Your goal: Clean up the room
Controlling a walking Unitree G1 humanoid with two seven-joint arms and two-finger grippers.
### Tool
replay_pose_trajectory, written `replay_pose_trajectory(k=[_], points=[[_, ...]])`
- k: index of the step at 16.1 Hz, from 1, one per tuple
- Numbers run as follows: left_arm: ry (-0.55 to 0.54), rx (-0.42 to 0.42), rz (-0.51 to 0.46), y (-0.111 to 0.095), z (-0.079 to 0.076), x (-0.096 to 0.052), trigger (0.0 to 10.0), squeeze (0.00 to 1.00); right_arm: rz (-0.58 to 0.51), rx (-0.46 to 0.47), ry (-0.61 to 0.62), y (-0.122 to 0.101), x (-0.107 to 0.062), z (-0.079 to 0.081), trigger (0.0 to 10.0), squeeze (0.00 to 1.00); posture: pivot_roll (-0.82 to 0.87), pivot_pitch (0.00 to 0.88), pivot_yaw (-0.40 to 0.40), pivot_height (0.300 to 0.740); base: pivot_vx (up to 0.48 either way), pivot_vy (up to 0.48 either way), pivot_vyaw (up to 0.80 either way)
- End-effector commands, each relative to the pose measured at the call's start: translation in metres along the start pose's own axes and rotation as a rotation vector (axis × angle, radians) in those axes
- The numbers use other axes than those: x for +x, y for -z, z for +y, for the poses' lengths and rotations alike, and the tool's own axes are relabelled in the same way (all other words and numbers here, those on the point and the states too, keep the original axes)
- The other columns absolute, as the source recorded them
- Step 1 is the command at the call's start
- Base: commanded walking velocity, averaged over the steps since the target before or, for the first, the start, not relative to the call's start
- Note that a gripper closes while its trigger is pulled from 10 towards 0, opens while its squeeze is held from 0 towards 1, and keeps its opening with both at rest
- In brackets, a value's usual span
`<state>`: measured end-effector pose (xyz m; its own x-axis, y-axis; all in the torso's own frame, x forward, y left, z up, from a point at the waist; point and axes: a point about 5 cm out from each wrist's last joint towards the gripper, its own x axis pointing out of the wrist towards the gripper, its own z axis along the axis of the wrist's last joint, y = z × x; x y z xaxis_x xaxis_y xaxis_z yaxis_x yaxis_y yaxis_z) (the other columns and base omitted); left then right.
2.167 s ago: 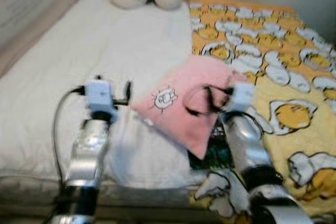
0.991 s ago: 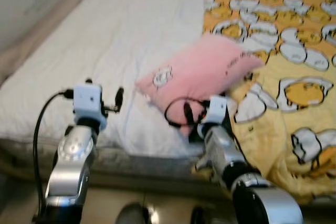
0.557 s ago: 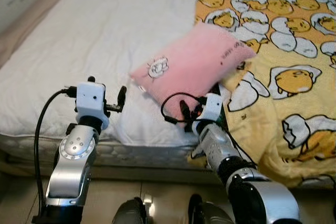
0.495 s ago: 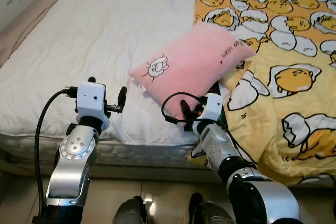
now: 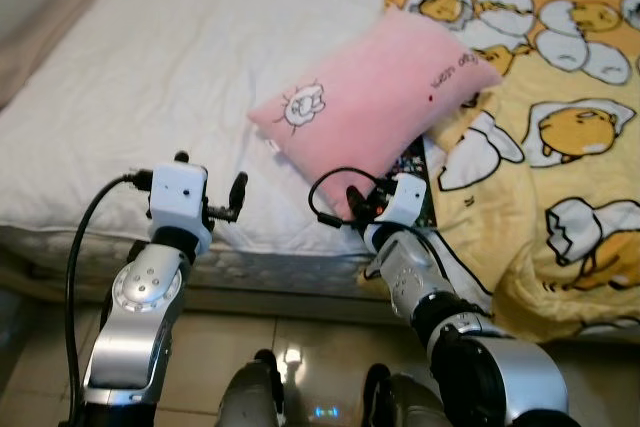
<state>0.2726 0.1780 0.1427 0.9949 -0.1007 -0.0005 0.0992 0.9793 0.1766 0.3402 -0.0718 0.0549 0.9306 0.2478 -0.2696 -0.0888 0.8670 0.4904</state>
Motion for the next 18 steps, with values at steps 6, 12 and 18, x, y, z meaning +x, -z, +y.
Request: replay_pose_trajectory(k=[6,12,18], points=[[0.014,0.013,-0.006,-0.001,-0.002,0.006,10.0,0.0,-0.09,-0.116,-0.051,-0.016,0.005,0.017,0.0,0.0,0.08,0.166,0.043,0.74,0.0,0.0,0.0],[0.073,-0.069,-0.074,-0.008,-0.033,0.041,10.0,0.0,-0.355,-0.451,0.021,-0.092,-0.02,-0.053,0.0,0.0,-0.08,0.036,0.034,0.74,0.0,0.0,0.0],[0.107,-0.118,-0.093,-0.006,-0.051,0.056,10.0,0.0,-0.365,-0.746,0.173,-0.17,-0.064,-0.124,0.0,0.0,-0.15,0.0,0.043,0.74,0.0,0.0,0.0]])
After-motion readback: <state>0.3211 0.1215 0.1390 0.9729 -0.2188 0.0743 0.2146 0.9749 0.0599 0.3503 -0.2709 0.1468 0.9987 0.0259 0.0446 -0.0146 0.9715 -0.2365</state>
